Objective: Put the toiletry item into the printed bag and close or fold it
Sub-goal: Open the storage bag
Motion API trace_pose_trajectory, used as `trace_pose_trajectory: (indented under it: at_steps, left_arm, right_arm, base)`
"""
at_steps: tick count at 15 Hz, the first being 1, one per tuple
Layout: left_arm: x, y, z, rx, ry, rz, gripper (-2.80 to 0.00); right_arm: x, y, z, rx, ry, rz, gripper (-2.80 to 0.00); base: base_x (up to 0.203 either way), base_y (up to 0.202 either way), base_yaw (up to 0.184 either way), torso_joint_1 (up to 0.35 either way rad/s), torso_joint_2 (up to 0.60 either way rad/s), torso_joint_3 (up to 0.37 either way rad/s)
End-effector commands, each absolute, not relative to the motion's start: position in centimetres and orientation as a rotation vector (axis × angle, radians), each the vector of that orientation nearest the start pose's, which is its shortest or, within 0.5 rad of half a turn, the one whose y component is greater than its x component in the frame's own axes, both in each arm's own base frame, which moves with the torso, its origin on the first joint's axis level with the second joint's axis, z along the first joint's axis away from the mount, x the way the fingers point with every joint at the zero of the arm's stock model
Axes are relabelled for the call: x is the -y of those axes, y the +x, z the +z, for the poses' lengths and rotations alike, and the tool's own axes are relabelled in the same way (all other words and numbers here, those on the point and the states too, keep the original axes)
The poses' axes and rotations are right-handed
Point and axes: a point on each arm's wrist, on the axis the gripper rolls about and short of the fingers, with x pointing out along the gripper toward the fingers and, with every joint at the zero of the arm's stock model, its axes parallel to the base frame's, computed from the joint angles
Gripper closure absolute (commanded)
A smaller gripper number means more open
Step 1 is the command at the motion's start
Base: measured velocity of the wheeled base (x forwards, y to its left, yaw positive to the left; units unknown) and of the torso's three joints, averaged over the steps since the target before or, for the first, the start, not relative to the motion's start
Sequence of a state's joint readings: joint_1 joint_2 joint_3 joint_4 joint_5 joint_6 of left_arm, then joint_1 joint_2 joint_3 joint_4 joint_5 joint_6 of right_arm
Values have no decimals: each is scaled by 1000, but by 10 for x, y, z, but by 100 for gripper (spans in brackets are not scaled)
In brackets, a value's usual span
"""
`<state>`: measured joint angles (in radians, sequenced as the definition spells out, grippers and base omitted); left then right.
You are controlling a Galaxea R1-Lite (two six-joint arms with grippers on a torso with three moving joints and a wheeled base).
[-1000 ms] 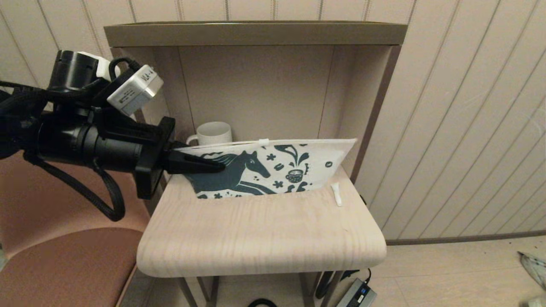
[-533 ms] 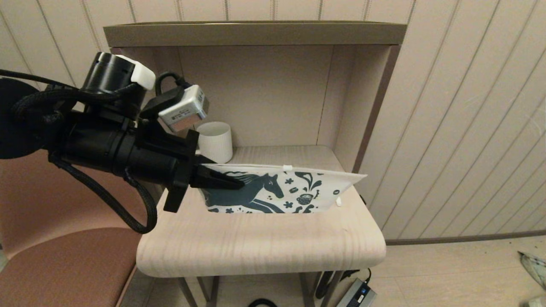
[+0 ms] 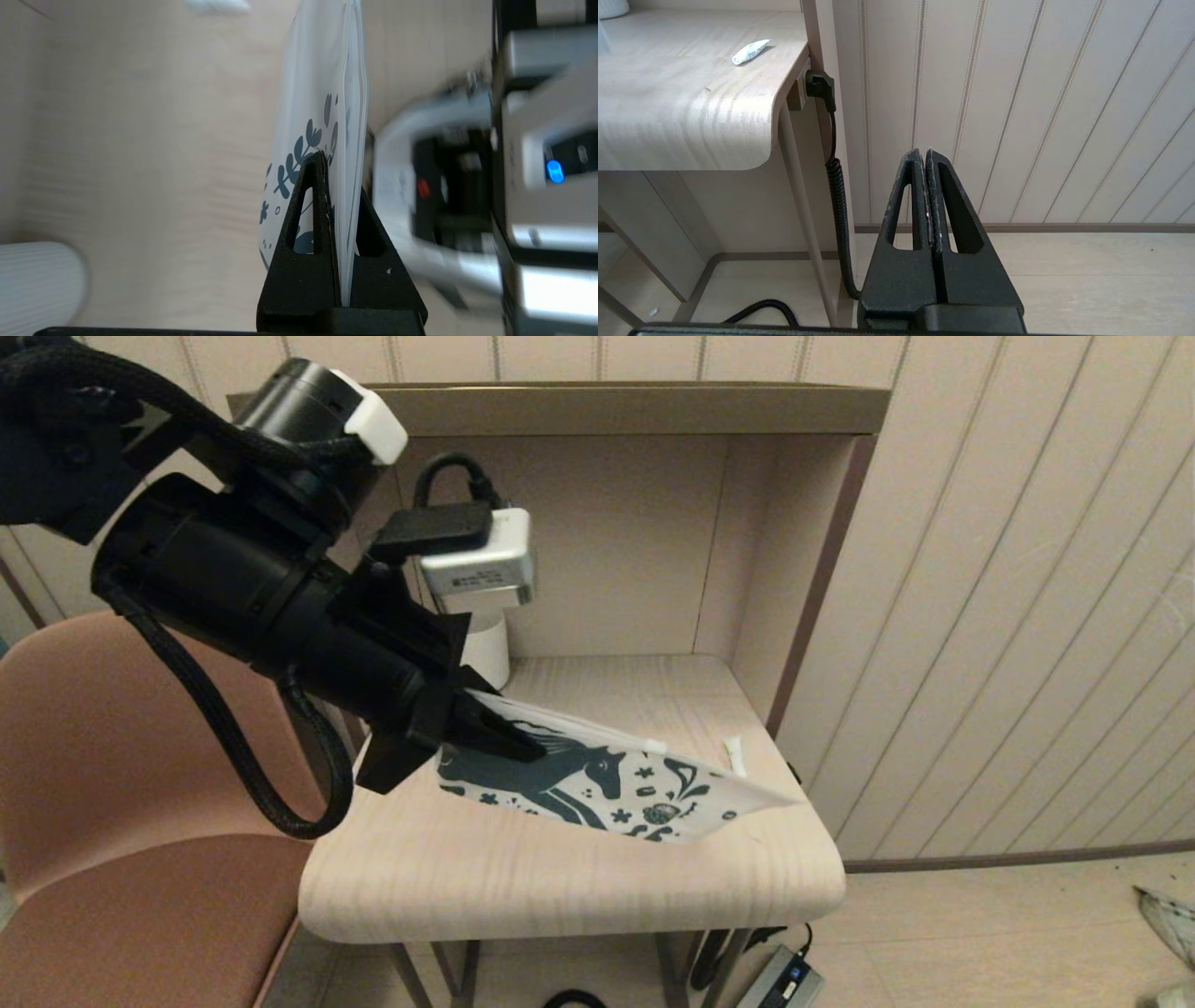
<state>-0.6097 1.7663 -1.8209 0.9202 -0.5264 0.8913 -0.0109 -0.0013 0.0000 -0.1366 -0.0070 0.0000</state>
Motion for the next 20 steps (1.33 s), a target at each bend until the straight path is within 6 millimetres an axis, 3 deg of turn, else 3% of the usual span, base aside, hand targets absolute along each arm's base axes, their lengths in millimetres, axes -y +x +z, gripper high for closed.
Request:
trace_pose_trajectory:
  at_steps: [1, 4, 5, 7, 9, 11, 13, 14, 16, 20]
  left_arm:
    - [190, 241, 295, -400, 782, -1423, 0]
    - [193, 245, 289, -421, 771, -1436, 0]
    - [194, 246, 286, -431, 772, -1439, 0]
    - [194, 246, 286, -432, 771, -1441, 0]
    - [194, 246, 286, -426, 761, -1456, 0]
    - [193, 245, 287, -423, 755, -1462, 0]
    - [193, 242, 288, -410, 727, -1493, 0]
    - [192, 241, 289, -406, 721, -1498, 0]
    - [191, 239, 291, -389, 688, -1534, 0]
    - [194, 244, 281, -368, 640, -1574, 0]
  right_arm:
    - [0, -24, 89, 133, -9, -18, 0]
    - [0, -18, 82, -55, -18, -2, 0]
    - [-1, -19, 94, -59, -20, 20, 0]
    - [-2, -21, 152, -11, -20, 78, 0]
    - [-3, -14, 226, 12, 3, 192, 0]
    - [-7, 9, 294, -32, 51, 373, 0]
    - [-21, 43, 330, -179, 88, 631, 0]
    - [-37, 64, 334, -300, 88, 789, -280]
    - [-70, 95, 330, -485, 25, 977, -280]
    - [-119, 149, 318, -674, -203, 1103, -280]
  base:
    - [0, 0, 0, 0, 0, 0]
    - [0, 0, 0, 0, 0, 0]
    - [0, 0, 0, 0, 0, 0]
    - [0, 0, 0, 0, 0, 0]
    - [0, 0, 0, 0, 0, 0]
    - [0, 0, 0, 0, 0, 0]
    - [0, 0, 0, 0, 0, 0]
    - [0, 0, 0, 0, 0, 0]
    - [0, 0, 0, 0, 0, 0]
    - [0, 0, 0, 0, 0, 0]
